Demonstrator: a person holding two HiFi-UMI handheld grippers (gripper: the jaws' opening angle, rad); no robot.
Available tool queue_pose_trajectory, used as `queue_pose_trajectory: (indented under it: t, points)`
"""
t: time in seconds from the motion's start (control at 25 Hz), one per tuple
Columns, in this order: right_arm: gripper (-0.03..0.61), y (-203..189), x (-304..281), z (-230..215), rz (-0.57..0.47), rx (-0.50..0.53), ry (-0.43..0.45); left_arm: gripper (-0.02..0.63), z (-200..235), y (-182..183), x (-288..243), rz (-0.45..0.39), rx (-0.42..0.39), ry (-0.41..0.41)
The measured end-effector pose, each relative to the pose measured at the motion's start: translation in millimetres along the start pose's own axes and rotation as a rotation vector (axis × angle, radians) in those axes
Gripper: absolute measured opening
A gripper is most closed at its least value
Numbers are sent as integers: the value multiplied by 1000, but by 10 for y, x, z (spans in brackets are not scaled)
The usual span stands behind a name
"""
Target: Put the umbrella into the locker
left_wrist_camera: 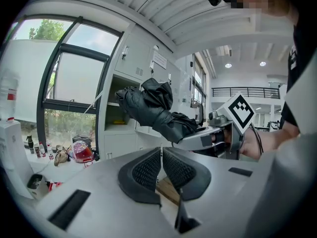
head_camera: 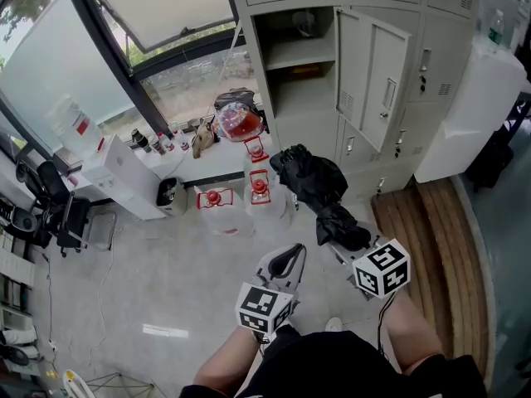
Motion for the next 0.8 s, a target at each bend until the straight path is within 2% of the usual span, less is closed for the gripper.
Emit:
queue_pose_trajectory:
  t: [0.4, 0.8]
  points:
    - [227, 181, -505, 22, 19, -17, -40, 20, 564, 117, -27, -15, 7, -29]
    - [227, 405, -1005, 119, 17, -33, -99, 20, 1157, 219, -6, -19, -10, -92]
Point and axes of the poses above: the fingertips, and each gripper's own axes: x backward along the fingers, z to its left, y out of its top, the point moved 5 cm from there along x, backward along the fingers, and after that the axes turned 1 degree about -z, right-handed, at the moved point
